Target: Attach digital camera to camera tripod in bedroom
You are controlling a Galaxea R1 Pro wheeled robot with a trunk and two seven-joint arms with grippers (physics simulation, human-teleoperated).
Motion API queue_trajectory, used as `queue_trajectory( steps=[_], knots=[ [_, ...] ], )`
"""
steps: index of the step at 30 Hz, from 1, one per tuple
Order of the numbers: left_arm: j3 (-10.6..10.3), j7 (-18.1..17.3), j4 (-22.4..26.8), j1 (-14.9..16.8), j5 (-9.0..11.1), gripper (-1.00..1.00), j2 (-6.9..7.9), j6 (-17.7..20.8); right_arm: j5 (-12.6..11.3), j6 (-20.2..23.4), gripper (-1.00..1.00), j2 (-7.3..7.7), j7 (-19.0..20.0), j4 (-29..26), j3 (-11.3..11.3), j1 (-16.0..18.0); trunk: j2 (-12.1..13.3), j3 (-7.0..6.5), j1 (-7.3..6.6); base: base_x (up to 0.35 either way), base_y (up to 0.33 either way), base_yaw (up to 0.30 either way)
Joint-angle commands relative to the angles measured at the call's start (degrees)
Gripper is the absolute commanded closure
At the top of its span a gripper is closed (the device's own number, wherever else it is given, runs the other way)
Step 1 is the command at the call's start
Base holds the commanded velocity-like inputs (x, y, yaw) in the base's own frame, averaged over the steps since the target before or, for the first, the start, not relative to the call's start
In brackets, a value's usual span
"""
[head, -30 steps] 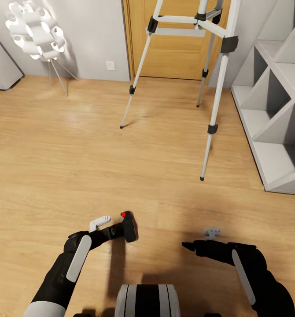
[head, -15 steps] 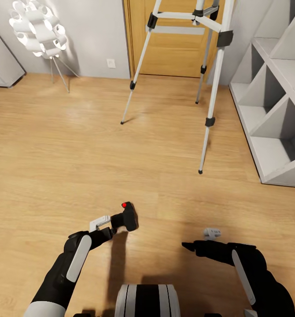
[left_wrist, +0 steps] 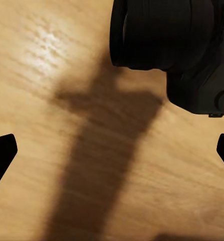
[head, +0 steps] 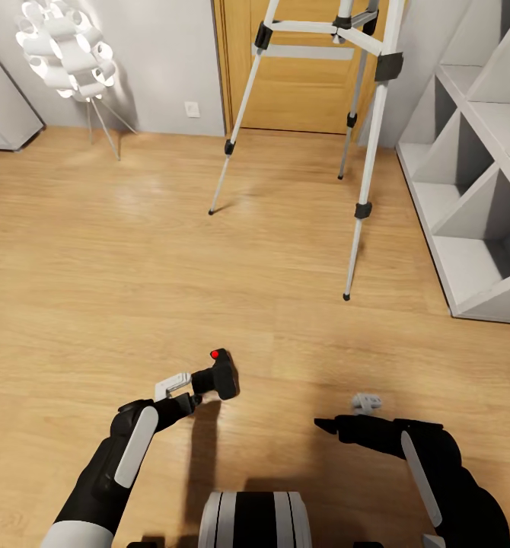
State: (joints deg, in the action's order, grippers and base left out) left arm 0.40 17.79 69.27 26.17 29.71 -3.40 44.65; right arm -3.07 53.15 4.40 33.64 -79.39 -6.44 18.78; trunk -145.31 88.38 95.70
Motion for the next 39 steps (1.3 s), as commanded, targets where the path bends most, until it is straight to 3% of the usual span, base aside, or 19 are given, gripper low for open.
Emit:
queue_trajectory(
  steps=[1,22,31,39],
  knots=[
    [0.04,0.49,0.05,0.02,0.61,-1.0,-0.03,0.17,-0.31,0.41,-1.0,0.0,-0.02,-0.02,-0.06,0.03,-0.01,0.04,-0.01,0.0,0.0,-0.059],
    [0.04,0.49,-0.01,0.02,0.61,-1.0,-0.03,0.17,-0.46,0.47,-1.0,-0.01,-0.1,0.11,-0.09,0.03,-0.01,0.04,-0.01,0.0,0.0,-0.227],
    [0.04,0.49,-0.01,0.02,0.61,-1.0,-0.03,0.17,-0.5,0.47,-1.0,-0.01,-0.15,0.07,-0.39,0.03,-0.01,0.04,-0.01,0.0,0.0,-0.055],
    [0.04,0.49,-0.08,0.02,0.52,-1.0,-0.03,0.12,-0.53,0.48,-1.0,-0.01,-0.08,0.26,-2.42,0.04,-0.01,0.04,-0.01,0.0,0.0,-0.005]
  ],
)
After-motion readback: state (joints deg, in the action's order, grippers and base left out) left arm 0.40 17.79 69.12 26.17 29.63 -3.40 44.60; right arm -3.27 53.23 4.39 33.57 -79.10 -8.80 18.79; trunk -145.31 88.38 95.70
